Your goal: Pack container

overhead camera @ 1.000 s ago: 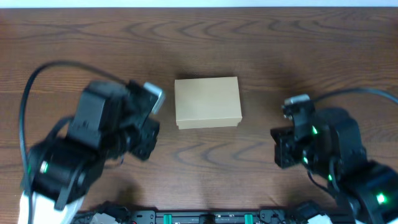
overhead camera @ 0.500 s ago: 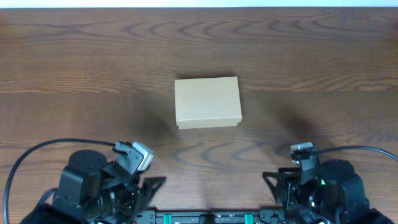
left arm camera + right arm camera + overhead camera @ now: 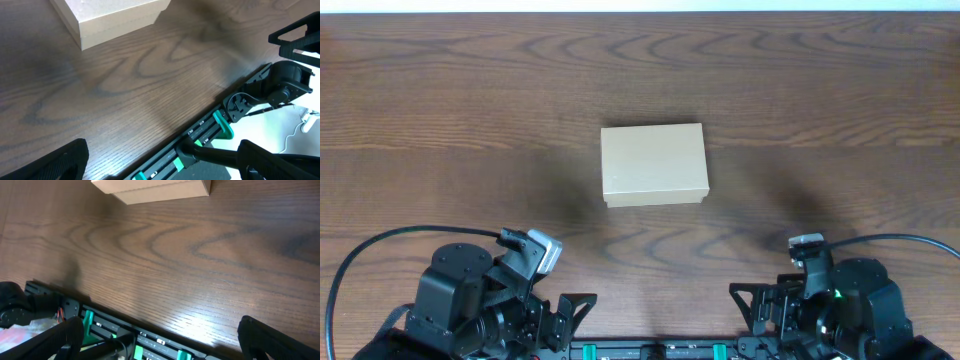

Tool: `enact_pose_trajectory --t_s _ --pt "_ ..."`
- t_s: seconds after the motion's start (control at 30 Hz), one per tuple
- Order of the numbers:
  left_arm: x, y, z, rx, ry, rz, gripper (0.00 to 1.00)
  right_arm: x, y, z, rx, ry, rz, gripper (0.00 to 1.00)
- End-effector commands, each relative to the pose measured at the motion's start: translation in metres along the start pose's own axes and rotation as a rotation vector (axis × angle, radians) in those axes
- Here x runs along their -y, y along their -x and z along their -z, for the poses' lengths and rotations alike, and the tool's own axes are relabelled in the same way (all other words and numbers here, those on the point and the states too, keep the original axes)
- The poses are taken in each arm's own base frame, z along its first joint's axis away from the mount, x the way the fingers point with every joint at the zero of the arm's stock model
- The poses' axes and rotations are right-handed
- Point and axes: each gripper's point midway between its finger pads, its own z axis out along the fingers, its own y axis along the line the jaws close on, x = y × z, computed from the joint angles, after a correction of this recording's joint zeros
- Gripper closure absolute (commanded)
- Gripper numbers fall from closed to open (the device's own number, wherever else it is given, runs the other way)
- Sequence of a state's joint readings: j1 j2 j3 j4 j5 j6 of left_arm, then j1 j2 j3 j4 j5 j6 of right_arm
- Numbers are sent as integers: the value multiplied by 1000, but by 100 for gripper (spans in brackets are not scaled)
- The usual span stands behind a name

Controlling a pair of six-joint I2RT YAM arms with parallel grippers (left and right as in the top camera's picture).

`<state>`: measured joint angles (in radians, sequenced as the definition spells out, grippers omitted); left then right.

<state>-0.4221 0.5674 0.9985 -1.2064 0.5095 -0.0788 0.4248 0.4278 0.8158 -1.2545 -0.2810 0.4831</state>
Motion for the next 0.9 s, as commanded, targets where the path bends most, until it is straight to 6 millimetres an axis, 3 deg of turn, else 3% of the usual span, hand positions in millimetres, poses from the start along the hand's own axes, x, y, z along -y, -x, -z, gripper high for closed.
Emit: enact_pose_trajectory --t_s 0.0,0.23,0.43,0.53,0.67,0.87 --pt "-1 -2 -1 -8 -1 13 5 0 -2 -2 -8 6 -14 1" --pt "-2 -2 2 14 6 17 5 0 -2 -2 -8 6 -14 1" --pt "-43 32 22 262 248 32 5 0 -2 -2 -9 5 -14 1" --pt "-62 39 29 385 340 -13 5 0 -2 -2 -8 6 -14 1" --pt "-85 29 19 454 418 -52 5 0 -2 -2 -9 5 -14 1" --pt "-119 8 -12 504 464 -34 5 0 -2 -2 -8 6 -14 1"
